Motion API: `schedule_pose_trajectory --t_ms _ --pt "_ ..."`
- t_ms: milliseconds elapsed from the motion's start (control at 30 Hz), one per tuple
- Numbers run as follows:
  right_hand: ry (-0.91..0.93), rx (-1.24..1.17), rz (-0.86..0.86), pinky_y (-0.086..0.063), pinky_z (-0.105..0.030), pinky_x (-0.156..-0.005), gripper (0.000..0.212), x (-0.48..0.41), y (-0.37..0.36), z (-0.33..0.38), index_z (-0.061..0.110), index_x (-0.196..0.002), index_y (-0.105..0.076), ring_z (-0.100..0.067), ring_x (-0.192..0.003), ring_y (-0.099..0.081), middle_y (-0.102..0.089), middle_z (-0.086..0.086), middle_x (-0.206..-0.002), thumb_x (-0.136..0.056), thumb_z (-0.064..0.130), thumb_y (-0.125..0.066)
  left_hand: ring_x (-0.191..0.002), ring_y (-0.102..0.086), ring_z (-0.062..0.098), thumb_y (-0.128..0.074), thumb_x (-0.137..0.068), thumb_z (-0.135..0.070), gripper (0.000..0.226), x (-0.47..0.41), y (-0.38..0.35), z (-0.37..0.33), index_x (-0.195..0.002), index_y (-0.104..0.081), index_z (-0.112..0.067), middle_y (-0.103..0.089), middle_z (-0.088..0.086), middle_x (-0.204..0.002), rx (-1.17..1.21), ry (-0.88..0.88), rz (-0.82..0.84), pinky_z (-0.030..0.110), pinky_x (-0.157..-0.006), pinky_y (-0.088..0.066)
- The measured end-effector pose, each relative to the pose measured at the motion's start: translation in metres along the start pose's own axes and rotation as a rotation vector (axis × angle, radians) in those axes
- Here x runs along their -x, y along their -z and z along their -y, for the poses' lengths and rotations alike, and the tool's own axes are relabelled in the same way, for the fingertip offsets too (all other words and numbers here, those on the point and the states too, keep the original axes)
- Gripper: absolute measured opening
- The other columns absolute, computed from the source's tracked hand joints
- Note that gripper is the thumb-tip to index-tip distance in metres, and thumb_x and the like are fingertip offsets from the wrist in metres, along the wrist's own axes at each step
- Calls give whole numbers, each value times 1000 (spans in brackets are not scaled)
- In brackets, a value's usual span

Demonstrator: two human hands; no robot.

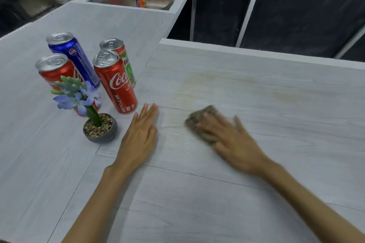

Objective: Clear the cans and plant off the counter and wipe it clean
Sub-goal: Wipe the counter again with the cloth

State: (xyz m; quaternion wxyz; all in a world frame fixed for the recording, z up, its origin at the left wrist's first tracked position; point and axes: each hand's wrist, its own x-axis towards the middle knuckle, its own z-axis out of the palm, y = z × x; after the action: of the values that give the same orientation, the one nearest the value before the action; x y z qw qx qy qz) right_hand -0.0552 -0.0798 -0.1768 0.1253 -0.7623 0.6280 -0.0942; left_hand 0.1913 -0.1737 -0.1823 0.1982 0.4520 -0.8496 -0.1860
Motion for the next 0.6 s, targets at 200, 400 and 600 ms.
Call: schedule_pose_trajectory --t_ms 200,400,600 --pt "-454 19 -67 6 -50 -116 51 -97 15 -35 31 -149 -9 -17 -146 10 3 6 -159 -99 41 -13 -134 3 -8 -15 -89 -28 57 0 3 -4 -145 -16 -18 -3 -24 -139 41 40 -15 -3 -103 13" --pt "-60 46 -21 15 -44 -113 73 -58 -31 84 37 -148 -7 -11 -145 12 4 13 -157 -77 50 6 -132 -3 -8 -27 -99 -16 46 -7 9 -12 -145 -21 -17 -10 -22 -137 232 124 -33 11 -110 1" --pt "-284 61 -68 8 -51 -115 67 -21 12 -37 41 -145 -3 -5 -143 15 8 17 -156 -80 55 2 -131 5 -10 -25 -99 -16 48 -42 9 -16 -146 -15 -18 -1 -23 -138 150 13 -7 -1 -102 12"
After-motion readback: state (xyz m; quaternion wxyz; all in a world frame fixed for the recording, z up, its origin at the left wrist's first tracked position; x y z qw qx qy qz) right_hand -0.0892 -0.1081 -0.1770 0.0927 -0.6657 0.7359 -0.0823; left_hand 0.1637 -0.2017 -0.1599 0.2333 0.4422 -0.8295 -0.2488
